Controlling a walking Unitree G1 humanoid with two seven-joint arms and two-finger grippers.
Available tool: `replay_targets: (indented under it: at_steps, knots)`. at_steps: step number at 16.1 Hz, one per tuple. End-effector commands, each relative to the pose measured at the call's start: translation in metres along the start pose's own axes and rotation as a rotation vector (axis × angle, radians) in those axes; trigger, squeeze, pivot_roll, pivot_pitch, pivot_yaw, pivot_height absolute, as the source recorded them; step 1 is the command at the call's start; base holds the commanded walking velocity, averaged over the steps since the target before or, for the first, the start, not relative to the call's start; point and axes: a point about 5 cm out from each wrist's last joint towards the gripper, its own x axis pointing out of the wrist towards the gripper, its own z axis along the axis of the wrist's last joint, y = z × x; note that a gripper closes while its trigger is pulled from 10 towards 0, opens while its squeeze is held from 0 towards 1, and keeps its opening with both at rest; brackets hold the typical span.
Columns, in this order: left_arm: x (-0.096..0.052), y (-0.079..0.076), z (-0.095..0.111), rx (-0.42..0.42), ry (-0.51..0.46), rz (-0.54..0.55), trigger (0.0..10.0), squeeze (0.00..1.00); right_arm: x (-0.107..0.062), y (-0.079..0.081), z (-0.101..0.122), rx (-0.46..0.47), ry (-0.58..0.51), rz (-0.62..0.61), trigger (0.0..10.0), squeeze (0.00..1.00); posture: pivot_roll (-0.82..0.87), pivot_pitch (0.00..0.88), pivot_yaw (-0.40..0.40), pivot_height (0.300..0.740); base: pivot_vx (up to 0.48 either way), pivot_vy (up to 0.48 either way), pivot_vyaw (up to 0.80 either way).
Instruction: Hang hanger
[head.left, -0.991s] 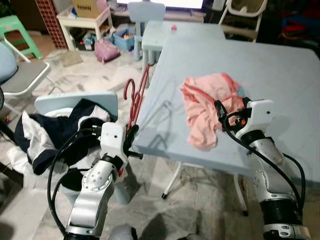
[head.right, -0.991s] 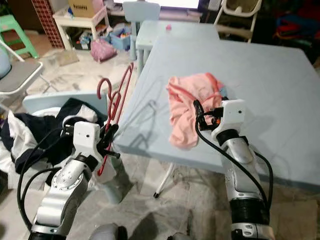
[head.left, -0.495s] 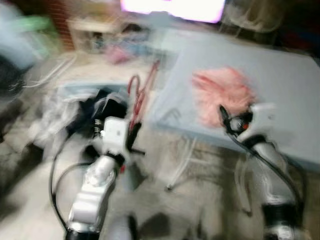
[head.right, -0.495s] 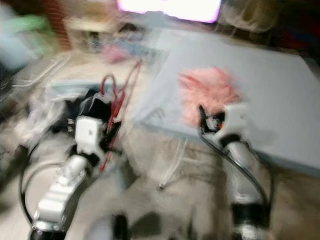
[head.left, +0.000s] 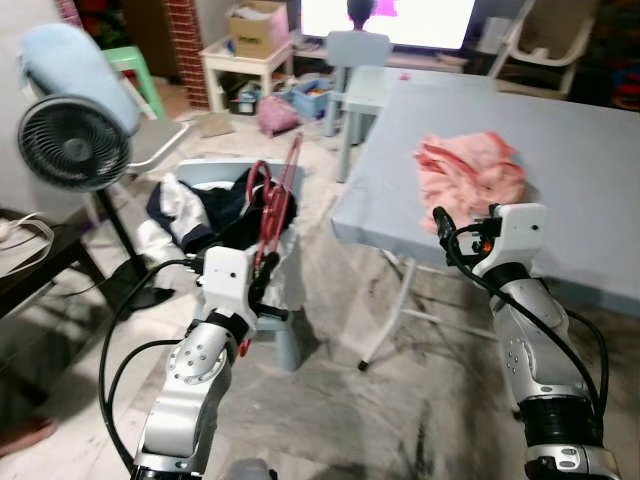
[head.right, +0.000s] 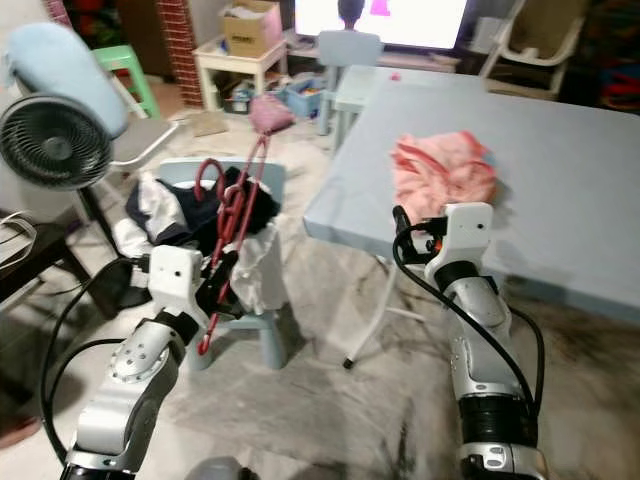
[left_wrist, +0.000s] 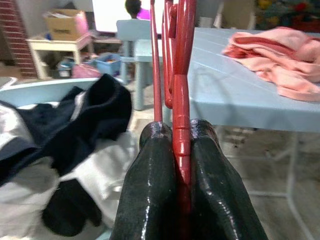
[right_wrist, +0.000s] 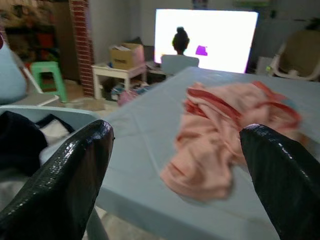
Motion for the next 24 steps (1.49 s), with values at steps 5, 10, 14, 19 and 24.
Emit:
replay_targets:
  at_steps: [5,10,14,19,24]
  knots:
    - [0.001,-0.002,0.003,-0.017,0.004,-0.029,10.0,0.00,0.006,0.003,0.001,-0.078,0.012,-0.008,10.0,0.00,0.01,0.000,-0.010,0.740,0.000,0.476,0.00]
    - [0.001,-0.005,0.002,-0.012,0.010,-0.046,10.0,0.00,0.008,0.005,-0.002,-0.038,0.050,-0.005,10.0,0.00,0.01,0.000,-0.011,0.740,0.000,0.476,0.00]
    - [0.000,-0.007,0.001,-0.009,0.018,-0.064,10.0,0.00,0.007,0.003,0.001,-0.003,0.028,-0.006,10.0,0.00,0.01,0.000,-0.010,0.740,0.000,0.476,0.00]
    - [0.000,-0.007,0.000,0.017,0.022,-0.098,10.0,0.00,0.009,0.003,0.002,-0.041,0.024,0.021,10.0,0.00,0.01,0.000,-0.015,0.740,0.000,0.286,0.00]
    - [-0.024,0.002,-0.045,0.263,0.379,-0.553,10.0,0.00,0.011,-0.015,0.015,-0.431,0.085,0.410,10.0,0.00,-0.01,0.000,-0.011,0.740,0.000,0.000,0.00]
